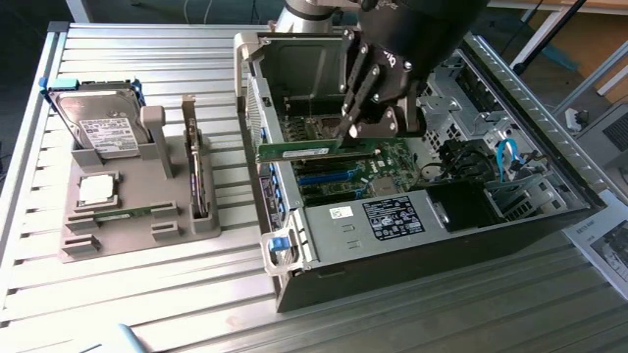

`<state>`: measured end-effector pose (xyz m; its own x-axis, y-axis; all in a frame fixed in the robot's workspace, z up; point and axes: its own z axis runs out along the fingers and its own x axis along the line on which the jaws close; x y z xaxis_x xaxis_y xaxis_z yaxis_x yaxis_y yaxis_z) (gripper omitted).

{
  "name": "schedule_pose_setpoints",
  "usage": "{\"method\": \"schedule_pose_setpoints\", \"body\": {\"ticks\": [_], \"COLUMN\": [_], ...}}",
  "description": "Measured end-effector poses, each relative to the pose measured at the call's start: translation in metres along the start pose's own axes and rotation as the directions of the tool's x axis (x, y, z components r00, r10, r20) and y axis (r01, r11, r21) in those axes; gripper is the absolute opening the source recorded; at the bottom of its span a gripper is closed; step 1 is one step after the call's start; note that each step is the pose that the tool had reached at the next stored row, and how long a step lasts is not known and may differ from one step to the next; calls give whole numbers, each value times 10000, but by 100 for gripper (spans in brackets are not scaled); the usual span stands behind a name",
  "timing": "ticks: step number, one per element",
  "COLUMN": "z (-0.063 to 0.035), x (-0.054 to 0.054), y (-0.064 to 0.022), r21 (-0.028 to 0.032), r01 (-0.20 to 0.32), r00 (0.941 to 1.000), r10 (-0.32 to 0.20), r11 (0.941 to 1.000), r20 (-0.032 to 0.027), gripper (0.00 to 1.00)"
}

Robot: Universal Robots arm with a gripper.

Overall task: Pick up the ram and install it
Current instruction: 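Pick up the ram and move it above insertion slot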

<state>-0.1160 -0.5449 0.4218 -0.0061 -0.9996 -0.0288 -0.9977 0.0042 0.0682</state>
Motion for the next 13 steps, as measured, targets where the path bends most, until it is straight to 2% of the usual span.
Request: {"method": "schedule_pose_setpoints", "body": {"ticks": [6, 13], "z": [-35, -53], "x": [70, 105], "y": [-452, -709], "r21": [-49, -65], "r01": [0, -1], "r00": [10000, 10000], "r10": [0, 1], "r11": [10000, 10000], "r20": [-1, -1], "gripper": [12, 12]}}
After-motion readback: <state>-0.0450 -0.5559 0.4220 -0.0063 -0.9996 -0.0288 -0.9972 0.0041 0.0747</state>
